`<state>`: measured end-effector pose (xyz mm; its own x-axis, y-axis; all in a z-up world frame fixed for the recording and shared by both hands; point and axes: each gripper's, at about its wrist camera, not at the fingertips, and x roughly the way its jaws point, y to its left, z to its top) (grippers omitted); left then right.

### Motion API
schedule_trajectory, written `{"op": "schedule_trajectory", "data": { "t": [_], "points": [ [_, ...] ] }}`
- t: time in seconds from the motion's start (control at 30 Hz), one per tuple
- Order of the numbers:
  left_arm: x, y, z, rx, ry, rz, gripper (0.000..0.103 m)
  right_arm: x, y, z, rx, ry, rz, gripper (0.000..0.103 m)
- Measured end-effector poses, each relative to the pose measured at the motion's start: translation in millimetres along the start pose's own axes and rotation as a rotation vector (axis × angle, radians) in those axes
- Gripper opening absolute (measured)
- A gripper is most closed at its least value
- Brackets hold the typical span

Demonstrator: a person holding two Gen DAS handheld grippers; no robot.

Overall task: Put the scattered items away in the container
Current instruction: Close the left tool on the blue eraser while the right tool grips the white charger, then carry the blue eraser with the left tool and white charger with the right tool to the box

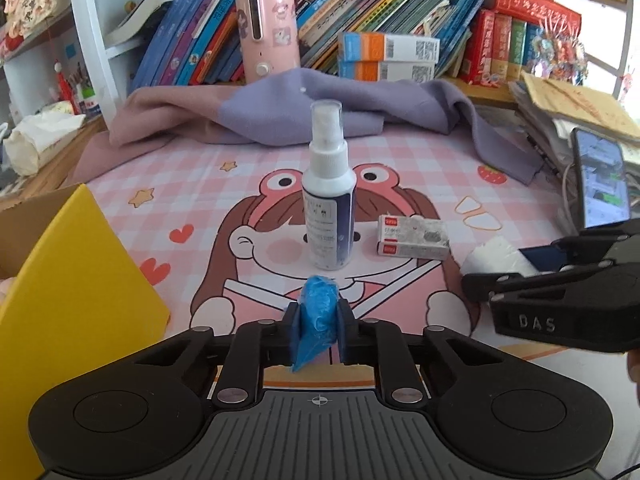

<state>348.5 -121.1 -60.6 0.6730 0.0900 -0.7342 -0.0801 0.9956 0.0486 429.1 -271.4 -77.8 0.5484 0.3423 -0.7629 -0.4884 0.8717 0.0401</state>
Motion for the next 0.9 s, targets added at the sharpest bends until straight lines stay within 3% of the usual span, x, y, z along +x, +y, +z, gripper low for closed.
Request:
{"op": "schedule_trajectory", "data": {
  "t": [0.3, 0.9],
  "points": [
    [-31.5, 3.4, -6.1, -0.009, -0.048, -0.03, 0.015, -29.0, 10.7, -7.8, 0.006, -0.034, 0.011, 0.041],
    [-124.1, 16.7, -39.9, -0.004, -0.145, -0.161, 0.015, -115.9, 56.8, -43.9, -0.006, -0.105, 0.012, 0.041]
  ]
}}
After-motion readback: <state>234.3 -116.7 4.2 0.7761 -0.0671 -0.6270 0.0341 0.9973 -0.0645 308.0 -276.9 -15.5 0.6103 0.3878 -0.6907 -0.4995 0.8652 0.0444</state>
